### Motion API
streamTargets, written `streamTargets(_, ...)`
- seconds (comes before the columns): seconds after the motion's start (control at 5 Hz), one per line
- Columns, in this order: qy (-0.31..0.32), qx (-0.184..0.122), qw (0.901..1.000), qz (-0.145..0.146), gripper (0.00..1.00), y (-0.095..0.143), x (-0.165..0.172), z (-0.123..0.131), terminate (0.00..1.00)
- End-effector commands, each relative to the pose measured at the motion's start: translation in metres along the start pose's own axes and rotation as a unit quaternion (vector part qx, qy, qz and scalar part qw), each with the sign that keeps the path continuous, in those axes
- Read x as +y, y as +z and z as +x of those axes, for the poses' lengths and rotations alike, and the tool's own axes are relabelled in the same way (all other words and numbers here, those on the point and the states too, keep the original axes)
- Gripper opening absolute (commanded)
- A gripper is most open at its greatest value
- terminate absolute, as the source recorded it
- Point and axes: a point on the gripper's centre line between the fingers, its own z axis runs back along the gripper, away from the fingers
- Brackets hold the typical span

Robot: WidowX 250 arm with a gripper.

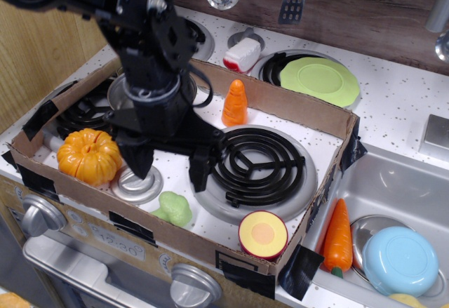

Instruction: Put broccoli in pot

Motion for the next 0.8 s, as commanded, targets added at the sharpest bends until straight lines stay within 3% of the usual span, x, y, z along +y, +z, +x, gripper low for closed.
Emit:
streamTargets(0.0, 0.017, -0.021, 0.9996, 0.009, 1.0, -0.009, 0.005, -0.006, 0.0)
streamTargets(0.6, 0.015, -0.006, 0.9998, -0.01, 1.0, -0.031, -0.001, -0.004, 0.0)
